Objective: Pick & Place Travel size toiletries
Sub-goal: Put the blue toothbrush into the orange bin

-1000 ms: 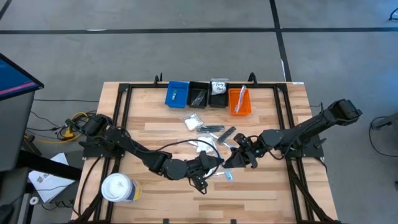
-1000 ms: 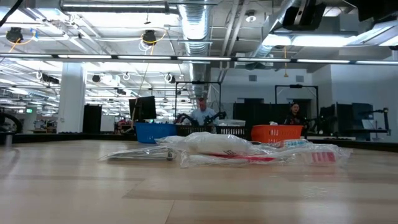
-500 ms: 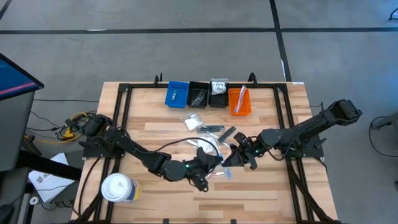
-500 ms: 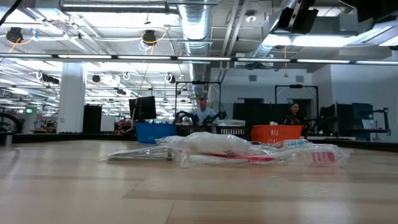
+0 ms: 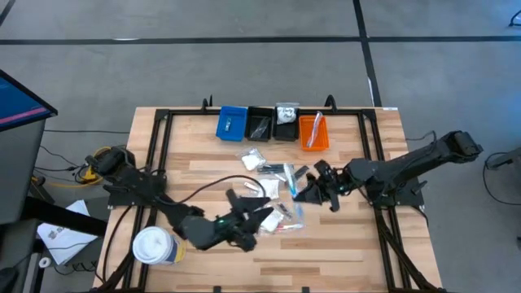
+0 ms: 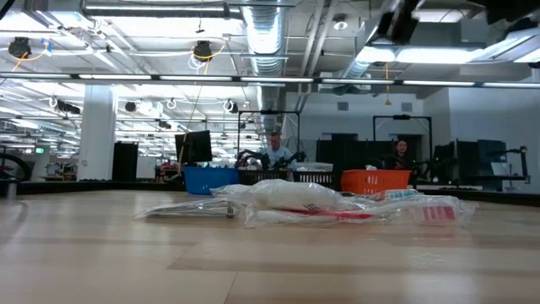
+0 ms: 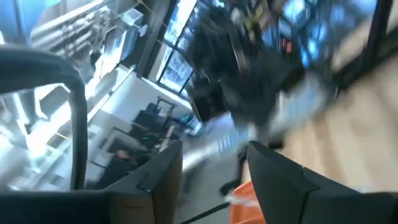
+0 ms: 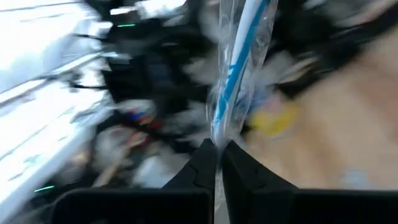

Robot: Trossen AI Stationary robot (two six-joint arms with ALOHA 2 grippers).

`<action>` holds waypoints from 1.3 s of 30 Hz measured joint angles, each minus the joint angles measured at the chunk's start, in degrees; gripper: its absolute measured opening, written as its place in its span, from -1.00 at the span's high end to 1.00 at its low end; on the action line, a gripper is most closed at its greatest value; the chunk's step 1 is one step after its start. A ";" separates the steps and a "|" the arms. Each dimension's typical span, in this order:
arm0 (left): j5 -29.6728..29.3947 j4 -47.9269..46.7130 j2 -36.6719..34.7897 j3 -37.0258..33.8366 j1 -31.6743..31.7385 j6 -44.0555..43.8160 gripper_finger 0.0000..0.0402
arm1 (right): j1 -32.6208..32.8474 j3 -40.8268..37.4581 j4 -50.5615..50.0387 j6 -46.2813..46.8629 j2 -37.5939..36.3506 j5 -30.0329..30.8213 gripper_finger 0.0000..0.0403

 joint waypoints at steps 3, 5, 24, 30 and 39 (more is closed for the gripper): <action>-0.06 0.12 -2.86 -0.68 -0.78 -6.25 0.10 | -4.24 0.00 -10.55 -3.58 -4.48 6.16 0.99; 0.53 0.03 -4.42 -2.11 -0.85 -9.35 0.10 | -8.36 0.00 -17.97 -6.28 -7.46 10.52 0.99; 5.73 -0.01 -9.68 -9.58 3.72 -16.01 0.18 | -58.12 2.36 -43.39 -35.16 -0.99 -7.16 1.00; 7.71 -0.05 -9.68 -9.58 3.69 -16.80 0.21 | -57.30 9.08 -50.27 -43.17 7.28 -1.26 1.00; 7.68 -0.19 -9.68 -9.58 3.65 -17.45 0.20 | -53.01 13.64 -57.07 -45.21 14.16 7.06 1.00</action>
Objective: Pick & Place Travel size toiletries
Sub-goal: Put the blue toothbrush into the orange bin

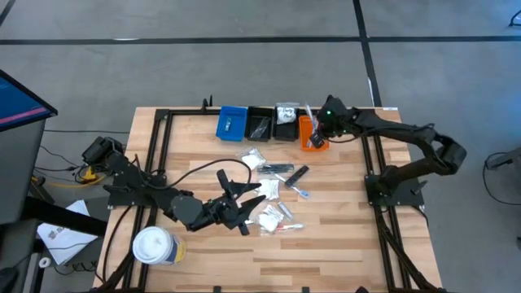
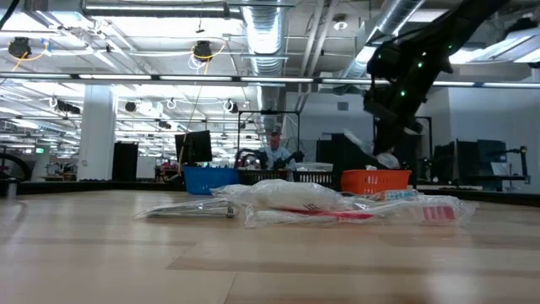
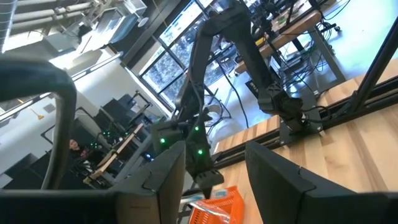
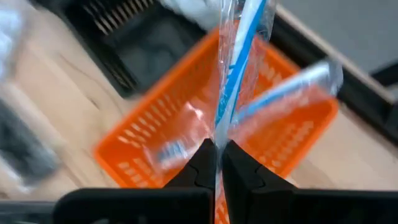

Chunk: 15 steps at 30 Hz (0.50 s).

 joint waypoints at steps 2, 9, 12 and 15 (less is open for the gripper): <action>-0.02 -0.03 0.00 0.00 0.00 -0.04 0.21 | 0.65 -0.15 -1.05 0.63 1.30 1.71 0.99; -0.04 -0.03 0.00 0.00 0.00 -0.74 0.23 | 2.43 -0.31 2.93 -0.30 4.92 2.46 0.97; -0.04 -0.03 0.00 0.00 0.00 -0.76 0.23 | 2.40 -0.31 4.07 -0.73 6.25 2.48 0.98; -0.04 -0.03 0.00 0.00 0.00 -0.74 0.22 | 2.21 -0.31 3.59 -0.90 7.97 2.92 0.98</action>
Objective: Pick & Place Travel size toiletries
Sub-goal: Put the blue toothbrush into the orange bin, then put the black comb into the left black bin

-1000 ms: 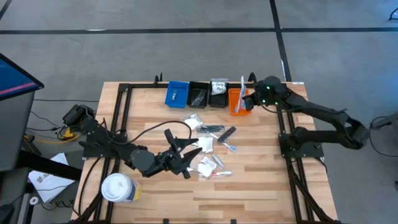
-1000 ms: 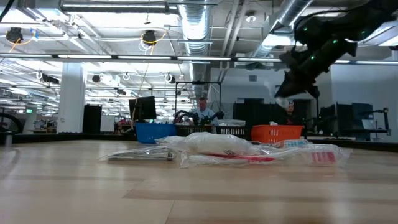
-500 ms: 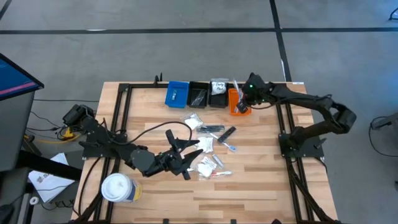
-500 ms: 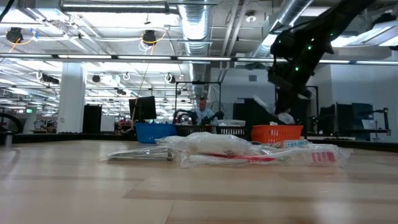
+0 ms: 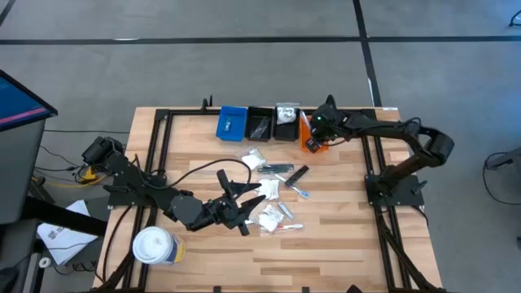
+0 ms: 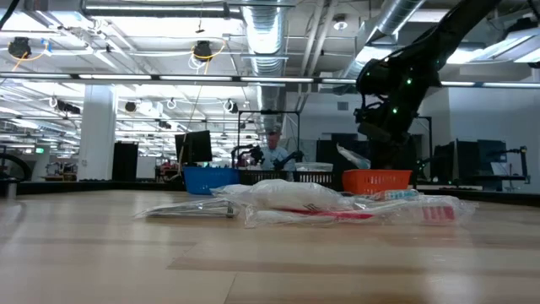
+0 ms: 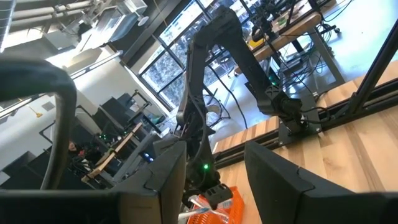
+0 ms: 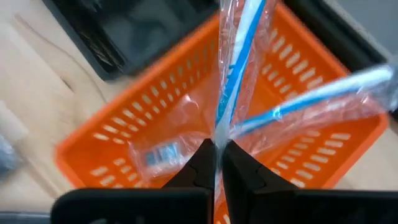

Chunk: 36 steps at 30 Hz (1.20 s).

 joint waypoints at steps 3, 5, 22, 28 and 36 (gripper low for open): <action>-0.02 0.02 0.00 0.00 0.00 0.00 0.23 | -0.48 0.00 -0.55 0.00 1.82 0.24 0.97; -0.02 0.01 0.00 0.00 0.00 0.00 0.23 | -0.72 0.00 -0.44 0.22 3.22 0.26 0.97; -0.07 -0.02 0.00 0.02 0.00 0.02 0.24 | 1.02 5.48 -0.15 -0.84 -1.66 4.33 0.18; -0.07 -0.04 0.00 0.02 0.00 -0.11 0.24 | 2.62 6.61 -8.09 1.11 -6.79 3.97 -0.03; -0.07 -0.03 0.02 0.02 0.00 -0.35 0.24 | 15.19 6.08 -17.32 3.73 -6.70 10.49 0.65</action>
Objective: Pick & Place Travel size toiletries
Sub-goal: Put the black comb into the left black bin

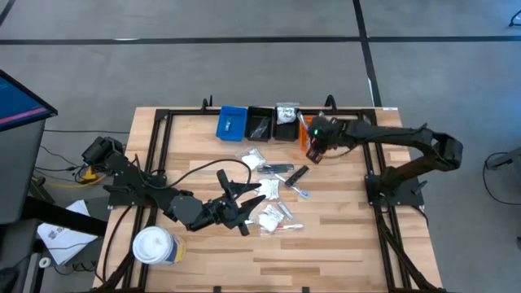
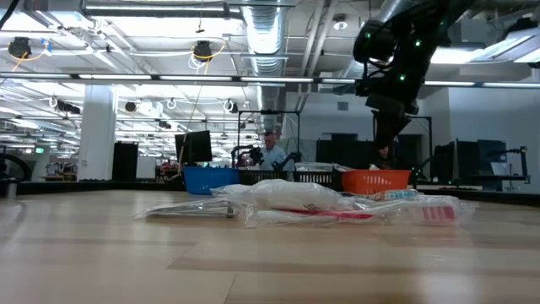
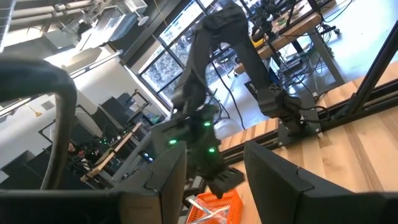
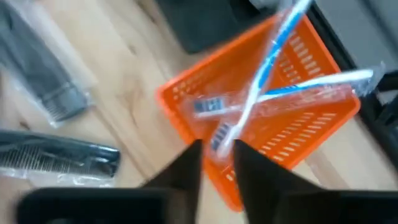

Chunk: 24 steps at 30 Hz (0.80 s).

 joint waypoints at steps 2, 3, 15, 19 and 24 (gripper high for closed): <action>0.00 0.01 0.00 0.00 0.00 -0.24 0.24 | 3.53 -0.90 1.68 0.23 -0.04 2.91 0.89; 0.00 -0.01 0.00 0.00 0.00 -0.36 0.24 | 4.66 -1.43 2.17 0.07 -0.08 3.48 0.94; 0.00 -0.18 0.00 0.00 0.00 -1.49 0.24 | -0.28 -10.28 9.01 1.18 -0.02 1.22 0.99; 0.00 -0.20 0.00 0.00 0.35 -1.49 0.24 | -2.30 -10.94 11.68 0.76 0.01 0.15 0.99; 0.00 -0.23 0.00 0.00 0.39 -1.51 0.24 | -3.88 -11.15 12.69 0.51 0.01 0.35 1.00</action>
